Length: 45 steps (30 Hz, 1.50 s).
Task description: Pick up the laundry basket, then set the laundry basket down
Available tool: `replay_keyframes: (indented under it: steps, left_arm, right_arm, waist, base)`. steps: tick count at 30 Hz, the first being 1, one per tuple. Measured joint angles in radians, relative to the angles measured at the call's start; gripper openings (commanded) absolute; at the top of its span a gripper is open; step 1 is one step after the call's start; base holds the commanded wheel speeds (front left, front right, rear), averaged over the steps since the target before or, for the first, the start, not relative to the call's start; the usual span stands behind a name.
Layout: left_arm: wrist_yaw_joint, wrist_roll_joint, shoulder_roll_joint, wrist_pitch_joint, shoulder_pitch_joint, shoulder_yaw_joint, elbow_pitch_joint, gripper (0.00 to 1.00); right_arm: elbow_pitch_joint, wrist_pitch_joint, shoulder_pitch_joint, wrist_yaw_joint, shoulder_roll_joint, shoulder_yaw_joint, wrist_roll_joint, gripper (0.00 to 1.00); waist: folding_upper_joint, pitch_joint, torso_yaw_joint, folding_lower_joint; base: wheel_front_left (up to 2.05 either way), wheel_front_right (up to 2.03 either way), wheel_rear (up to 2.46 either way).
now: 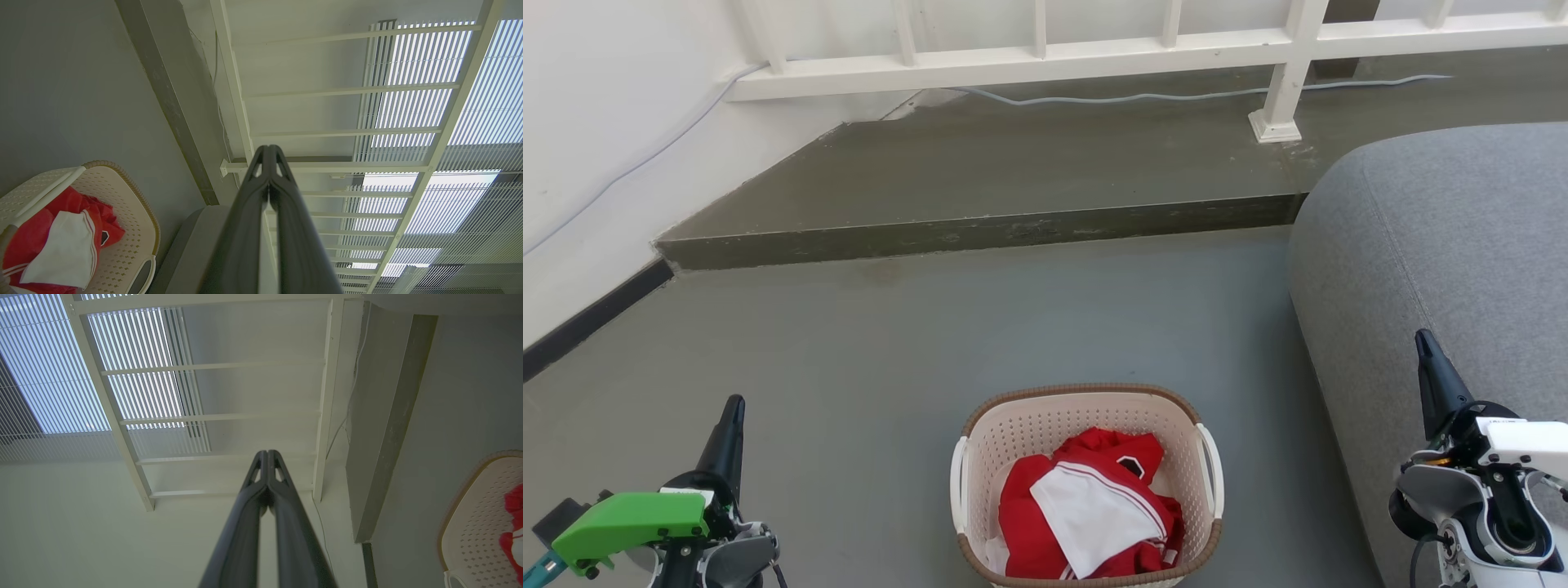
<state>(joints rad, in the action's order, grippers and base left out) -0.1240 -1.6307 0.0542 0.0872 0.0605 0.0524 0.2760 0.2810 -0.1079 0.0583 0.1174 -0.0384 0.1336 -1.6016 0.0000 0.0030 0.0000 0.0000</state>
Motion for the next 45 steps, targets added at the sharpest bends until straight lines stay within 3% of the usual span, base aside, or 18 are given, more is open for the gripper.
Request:
replay_keyframes:
  steps: [45]
  left_arm:
    - [0.0, 0.0, -0.001, 0.0, 0.0, 0.003, 0.0, 0.0]
  right_arm:
    - [0.0, 0.0, 0.0, 0.0, 0.0, 0.0, 0.0, 0.0]
  waist:
    - [0.0, 0.0, 0.0, 0.0]
  base:
    - [0.0, 0.0, 0.0]
